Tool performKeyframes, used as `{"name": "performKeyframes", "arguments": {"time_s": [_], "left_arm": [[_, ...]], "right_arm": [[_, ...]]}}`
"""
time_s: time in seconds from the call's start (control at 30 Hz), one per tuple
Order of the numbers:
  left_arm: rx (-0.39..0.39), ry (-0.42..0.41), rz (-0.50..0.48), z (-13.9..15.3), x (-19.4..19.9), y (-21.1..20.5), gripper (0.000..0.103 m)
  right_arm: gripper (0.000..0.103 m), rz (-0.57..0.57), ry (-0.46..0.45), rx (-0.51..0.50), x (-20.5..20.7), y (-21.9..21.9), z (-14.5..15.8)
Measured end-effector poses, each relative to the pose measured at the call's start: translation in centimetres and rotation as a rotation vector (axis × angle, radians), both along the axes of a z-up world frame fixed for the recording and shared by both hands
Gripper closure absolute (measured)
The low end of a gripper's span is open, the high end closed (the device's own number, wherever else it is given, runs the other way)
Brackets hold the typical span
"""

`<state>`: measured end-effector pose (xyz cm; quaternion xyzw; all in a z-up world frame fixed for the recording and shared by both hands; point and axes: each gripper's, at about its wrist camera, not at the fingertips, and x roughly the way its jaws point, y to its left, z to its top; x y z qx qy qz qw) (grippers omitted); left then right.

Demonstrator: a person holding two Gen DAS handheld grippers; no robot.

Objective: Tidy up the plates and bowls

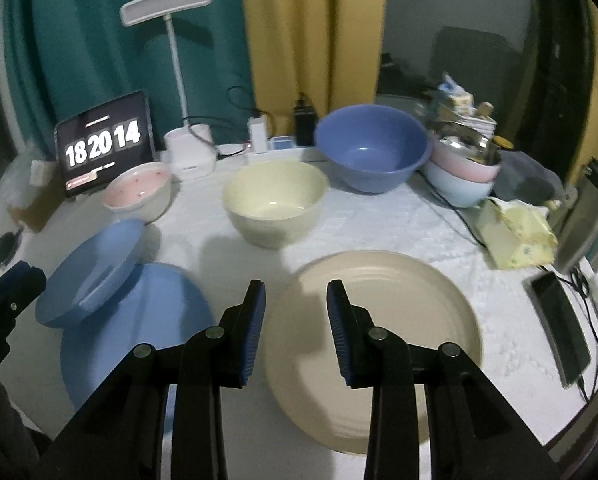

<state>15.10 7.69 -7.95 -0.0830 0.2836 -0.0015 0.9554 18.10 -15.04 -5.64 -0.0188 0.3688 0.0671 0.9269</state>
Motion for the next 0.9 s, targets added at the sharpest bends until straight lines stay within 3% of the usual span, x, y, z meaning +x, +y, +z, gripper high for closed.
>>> {"name": "performKeyframes", "arguments": {"time_s": [0.9], "left_arm": [[-0.018, 0.118, 0.207, -5.0, 2.6, 11.6, 0.056]], "right_arm": [[0.069, 0.170, 0.079, -0.027, 4.6, 12.8, -2.1]]}}
